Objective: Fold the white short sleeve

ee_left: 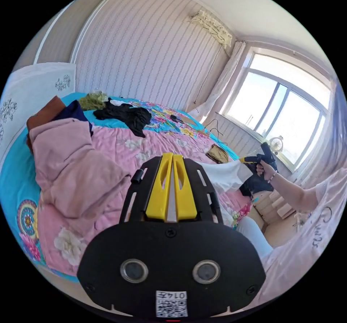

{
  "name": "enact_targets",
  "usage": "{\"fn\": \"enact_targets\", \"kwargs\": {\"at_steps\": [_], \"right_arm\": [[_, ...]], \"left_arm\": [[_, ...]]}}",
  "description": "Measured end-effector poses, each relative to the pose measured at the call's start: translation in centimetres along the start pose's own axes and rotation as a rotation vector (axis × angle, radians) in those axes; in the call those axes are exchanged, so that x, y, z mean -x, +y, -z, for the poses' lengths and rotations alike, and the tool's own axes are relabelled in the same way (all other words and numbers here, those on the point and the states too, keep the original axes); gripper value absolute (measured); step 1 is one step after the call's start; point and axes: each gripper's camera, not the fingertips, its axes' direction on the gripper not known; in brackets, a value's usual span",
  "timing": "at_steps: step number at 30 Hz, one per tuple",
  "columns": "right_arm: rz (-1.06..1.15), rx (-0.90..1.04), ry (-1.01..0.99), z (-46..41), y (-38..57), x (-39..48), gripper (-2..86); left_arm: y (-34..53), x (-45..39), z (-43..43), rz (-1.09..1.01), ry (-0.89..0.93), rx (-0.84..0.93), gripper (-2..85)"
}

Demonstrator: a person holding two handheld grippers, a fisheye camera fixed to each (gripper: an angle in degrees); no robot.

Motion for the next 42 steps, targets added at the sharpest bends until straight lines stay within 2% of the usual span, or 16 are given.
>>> {"fn": "enact_targets", "kwargs": {"at_steps": [2,5,7,10,12,14,15,18,20,22,24,28,33,42], "right_arm": [[-0.01,-0.069,0.062,0.4,-6.1,0.4,1.2],[-0.091,-0.212,0.165,0.6,-8.9,0.6,3.0],[-0.117,-0.202,0.162,-0.4,-8.1,0.1,5.4],[-0.066,-0.063,0.158,-3.2,-3.6,-0.8,7.6],[-0.05,0.052,0.162,-5.5,1.1,-1.5,8.3],[-0.089,0.221,0.15,-8.3,8.1,-2.3,10.7],[-0.11,0.247,0.145,-8.8,9.8,-2.4,11.2],[-0.198,0.228,0.09,-9.6,16.7,-2.6,11.9],[-0.23,0.187,0.043,-9.3,19.0,-2.6,8.8],[-0.253,0.219,-0.022,-9.4,19.6,-3.0,5.1],[-0.259,0.225,-0.147,-9.1,20.4,-3.3,2.5],[-0.279,0.072,-0.269,-3.5,22.8,-3.8,1.0],[-0.155,-0.144,-0.352,7.1,24.9,-2.1,0.5],[0.367,-0.564,-0.509,29.5,28.6,8.8,0.3]], "left_arm": [[-4.3,0.8,-2.5,0.044,-0.067,-0.005,-0.9],[-6.8,2.2,-4.3,0.152,-0.246,-0.025,-0.5],[-5.6,3.2,-4.5,0.199,-0.232,0.009,0.2],[0.0,3.4,-4.5,0.176,-0.179,0.165,2.5],[6.4,2.7,-3.9,0.151,-0.225,0.309,6.0],[10.4,2.2,-3.3,0.162,-0.25,0.375,7.7],[12.3,1.9,-3.0,0.188,-0.274,0.401,8.4],[14.9,1.2,-4.3,0.252,-0.284,0.487,10.0],[15.5,0.2,-5.3,0.258,-0.315,0.522,9.3],[15.2,-1.1,-4.9,0.224,-0.355,0.502,6.1],[14.2,-1.4,-2.9,0.347,-0.243,0.49,0.6],[11.6,-5.2,4.1,0.338,-0.138,0.306,-0.8],[6.8,-14.3,16.7,0.197,0.078,0.041,-1.0],[-4.4,-30.2,41.2,-0.2,0.267,-0.379,-1.0]]}}
